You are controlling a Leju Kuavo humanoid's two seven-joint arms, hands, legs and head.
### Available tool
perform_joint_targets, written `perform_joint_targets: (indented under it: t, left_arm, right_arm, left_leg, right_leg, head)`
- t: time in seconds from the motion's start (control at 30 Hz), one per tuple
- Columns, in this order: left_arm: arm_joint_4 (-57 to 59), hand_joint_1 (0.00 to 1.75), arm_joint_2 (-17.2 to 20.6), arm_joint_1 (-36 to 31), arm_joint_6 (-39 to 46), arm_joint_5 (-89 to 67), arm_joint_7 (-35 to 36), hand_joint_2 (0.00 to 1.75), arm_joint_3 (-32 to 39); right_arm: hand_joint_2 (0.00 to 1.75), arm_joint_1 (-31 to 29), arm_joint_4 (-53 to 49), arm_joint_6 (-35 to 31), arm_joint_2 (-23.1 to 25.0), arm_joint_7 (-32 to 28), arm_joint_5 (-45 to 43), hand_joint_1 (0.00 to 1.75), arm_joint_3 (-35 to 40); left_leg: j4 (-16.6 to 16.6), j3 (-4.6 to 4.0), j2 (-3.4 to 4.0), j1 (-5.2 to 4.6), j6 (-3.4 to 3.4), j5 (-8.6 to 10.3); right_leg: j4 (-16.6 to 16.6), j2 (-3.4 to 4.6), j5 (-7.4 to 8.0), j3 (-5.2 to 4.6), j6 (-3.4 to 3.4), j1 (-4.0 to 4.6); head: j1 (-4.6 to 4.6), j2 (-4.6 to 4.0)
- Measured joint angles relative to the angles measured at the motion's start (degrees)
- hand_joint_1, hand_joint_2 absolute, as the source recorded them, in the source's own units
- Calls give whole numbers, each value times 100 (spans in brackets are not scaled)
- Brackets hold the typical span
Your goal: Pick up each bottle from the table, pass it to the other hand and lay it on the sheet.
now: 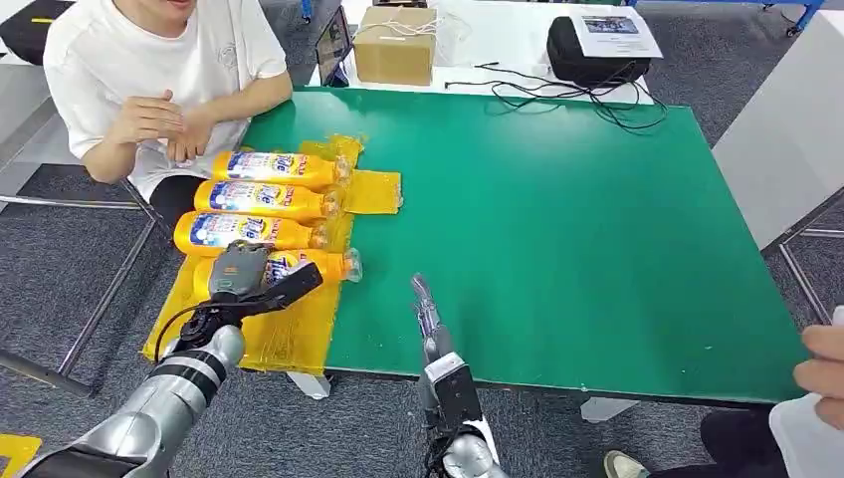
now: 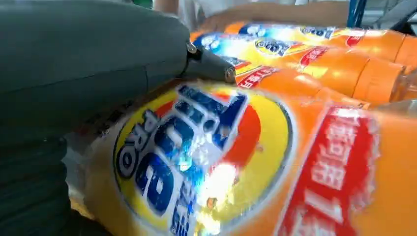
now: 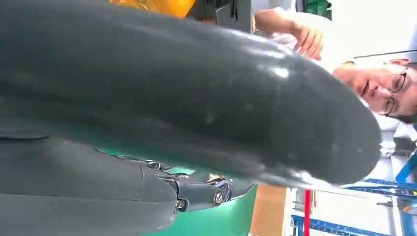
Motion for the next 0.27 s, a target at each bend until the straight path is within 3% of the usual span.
perform_joint_targets:
  t: [0.13,0.27]
  left_arm:
    - [44,0,-26,-64,-909,522,-490,175,188]
    - [-42,0,-33,-65,-1311,734,-800,175,227]
  right_arm:
    - [0,-1,0,26,0,0,-2,0,-13]
    - [0,0,0,74,4,0,-7,0,-26]
  left_leg:
    - [-2,21,-8,0,0,1]
    - [-2,27,-7,-1,2,5]
  right_leg:
    - [-1,-10,-3,26,-1,0]
    - [-1,-11,-2,34,-1,-1]
  head:
    - [-2,0]
    - [0,0]
